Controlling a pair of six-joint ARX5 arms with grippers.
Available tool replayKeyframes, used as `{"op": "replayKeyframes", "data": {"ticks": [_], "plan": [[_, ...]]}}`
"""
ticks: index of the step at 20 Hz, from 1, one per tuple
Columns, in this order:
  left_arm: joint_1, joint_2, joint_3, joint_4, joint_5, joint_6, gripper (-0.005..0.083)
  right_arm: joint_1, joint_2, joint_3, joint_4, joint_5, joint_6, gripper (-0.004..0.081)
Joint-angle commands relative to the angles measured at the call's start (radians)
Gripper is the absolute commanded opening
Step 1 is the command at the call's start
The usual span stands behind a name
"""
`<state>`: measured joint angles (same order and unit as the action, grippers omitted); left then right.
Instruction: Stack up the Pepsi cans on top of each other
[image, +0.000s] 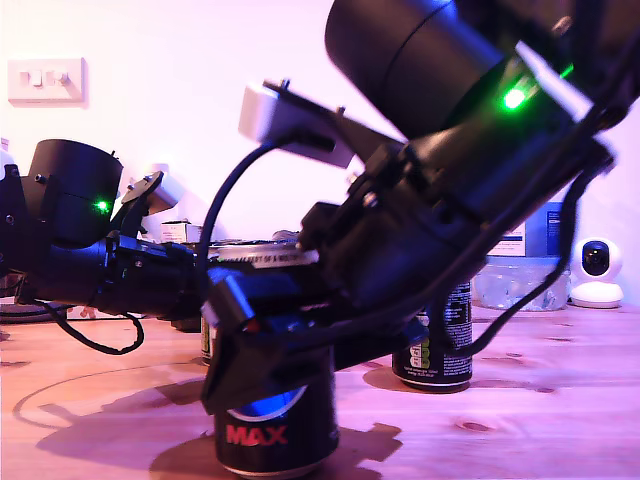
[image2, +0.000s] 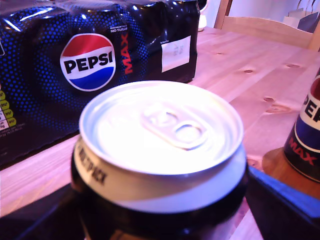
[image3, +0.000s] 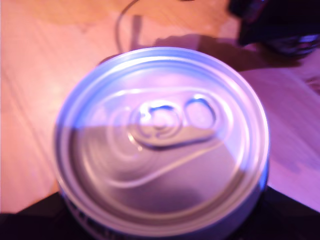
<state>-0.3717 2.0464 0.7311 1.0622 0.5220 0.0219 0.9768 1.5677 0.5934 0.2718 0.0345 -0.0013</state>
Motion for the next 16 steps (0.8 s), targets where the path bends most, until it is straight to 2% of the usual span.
{"op": "replayKeyframes", "data": {"ticks": [1, 9, 16], "plan": [[0.0, -0.005, -0.006, 0.008, 0.002, 0.005, 0.0784, 0.005, -0.029, 0.004, 0.015, 0.002, -0.003, 0.0598], [0.0, -0.005, -0.006, 0.008, 0.002, 0.005, 0.0784, 0.004, -0.026, 0.005, 0.024, 0.003, 0.027, 0.0598], [0.0, -0.005, -0.006, 0.008, 0.002, 0.005, 0.0784, -0.006, 0.006, 0.004, 0.121, 0.017, -0.034, 0.0598]]}}
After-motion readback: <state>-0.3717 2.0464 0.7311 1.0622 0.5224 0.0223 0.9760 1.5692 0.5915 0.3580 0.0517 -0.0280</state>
